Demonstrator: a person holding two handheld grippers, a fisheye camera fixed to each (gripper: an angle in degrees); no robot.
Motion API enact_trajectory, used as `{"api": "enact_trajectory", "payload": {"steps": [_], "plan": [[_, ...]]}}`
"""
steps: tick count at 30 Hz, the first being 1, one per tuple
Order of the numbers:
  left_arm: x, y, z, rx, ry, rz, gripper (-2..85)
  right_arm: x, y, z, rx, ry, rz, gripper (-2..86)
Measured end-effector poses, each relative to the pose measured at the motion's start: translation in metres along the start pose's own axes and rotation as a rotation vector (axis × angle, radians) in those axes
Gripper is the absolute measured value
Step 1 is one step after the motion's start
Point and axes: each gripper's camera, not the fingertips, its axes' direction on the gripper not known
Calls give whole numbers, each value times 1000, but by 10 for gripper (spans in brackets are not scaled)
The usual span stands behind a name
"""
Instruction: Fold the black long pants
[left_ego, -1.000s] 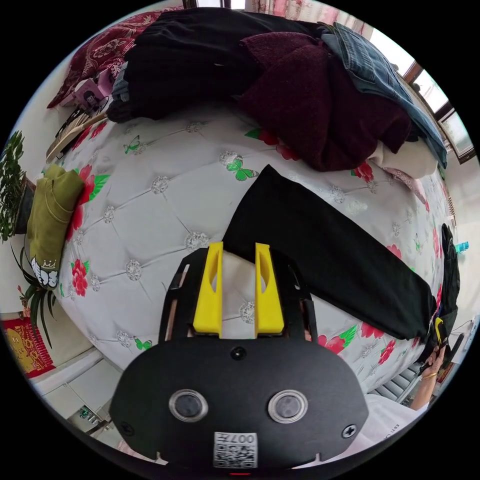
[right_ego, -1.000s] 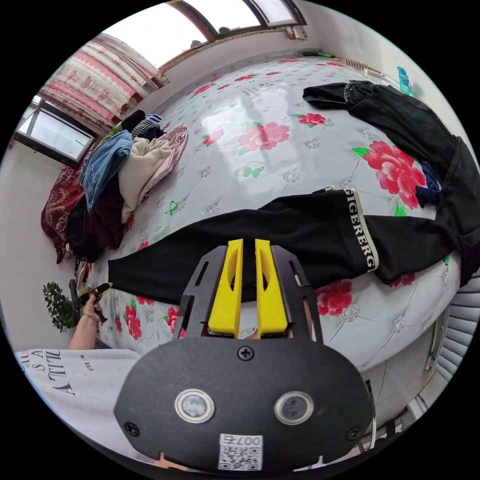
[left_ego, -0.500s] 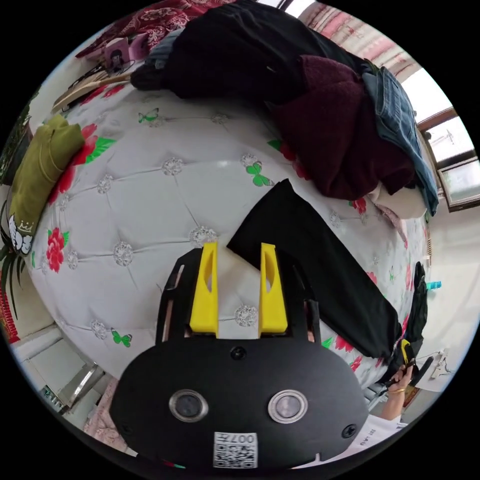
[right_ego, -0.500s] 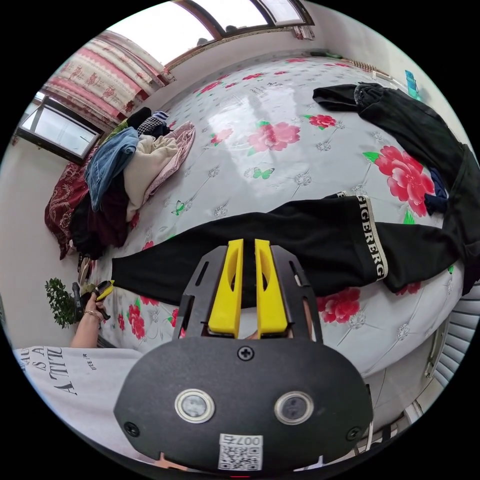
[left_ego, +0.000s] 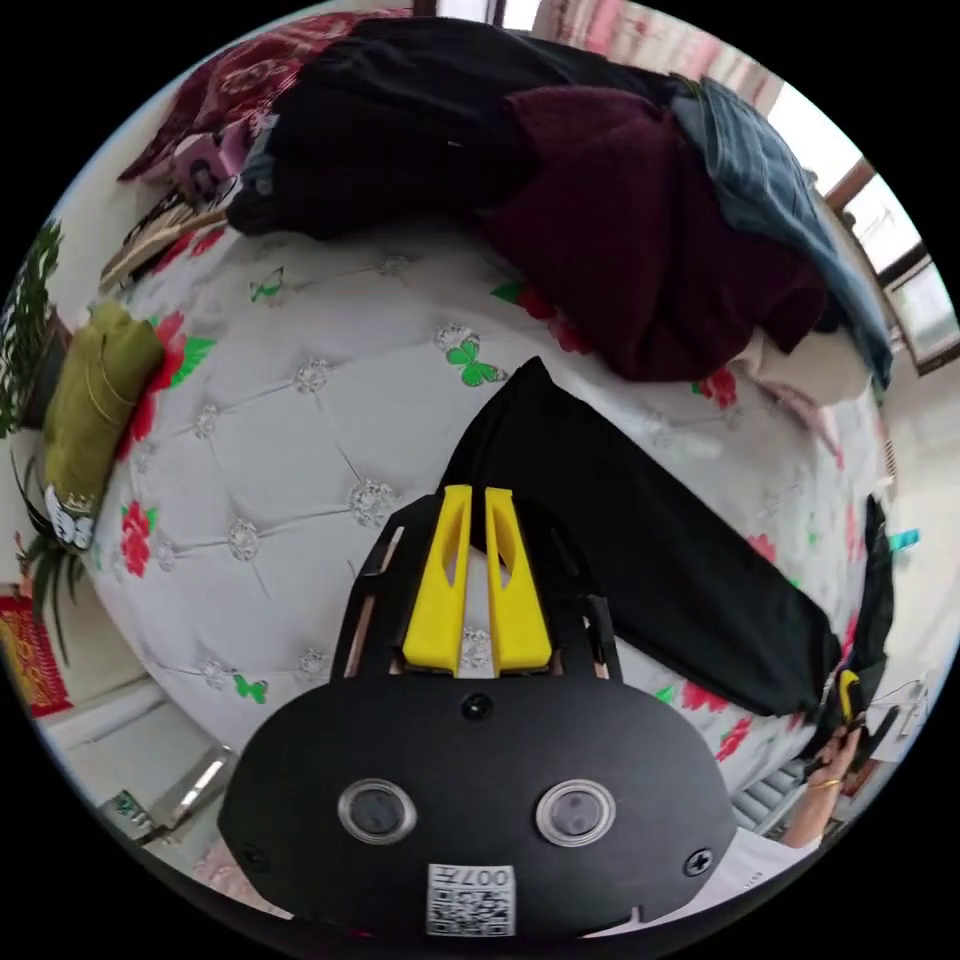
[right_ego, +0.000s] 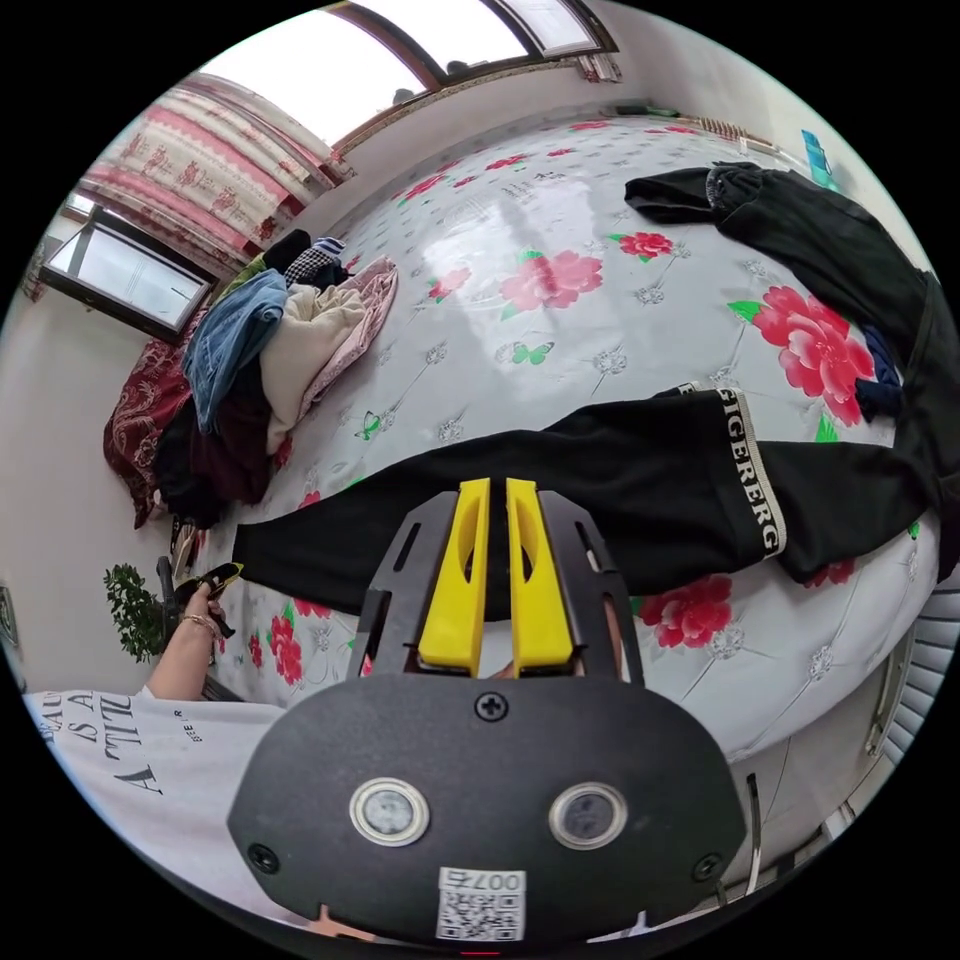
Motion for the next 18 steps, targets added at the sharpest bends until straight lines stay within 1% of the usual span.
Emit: {"api": "enact_trajectory", "payload": {"steps": [1,3,5,7,10,12,13,14,15,16,17,18], "plan": [[-14,7,-13,31,75,-34,-2,7,4,-4,4,-2,9,6],[-23,17,-37,73,166,-46,-4,20,10,-9,12,-3,27,5],[-14,26,-68,130,241,0,-5,38,18,-18,20,-9,56,5],[32,39,-115,186,332,162,-5,50,24,-29,39,-7,73,6],[106,64,-153,217,421,392,-4,73,35,-56,89,21,92,9],[186,99,-165,185,541,596,-2,92,45,-73,127,26,122,11],[227,121,-160,155,578,692,0,106,52,-84,153,21,154,13],[247,132,-155,140,585,735,1,122,61,-91,177,12,190,16],[286,157,-136,100,593,807,6,130,66,-94,186,6,208,18],[305,170,-124,76,598,842,9,145,76,-97,197,-4,244,21],[339,198,-94,11,601,930,17,158,86,-97,201,-16,278,25],[366,224,-61,-98,575,985,27,164,90,-96,202,-24,292,27]]}}
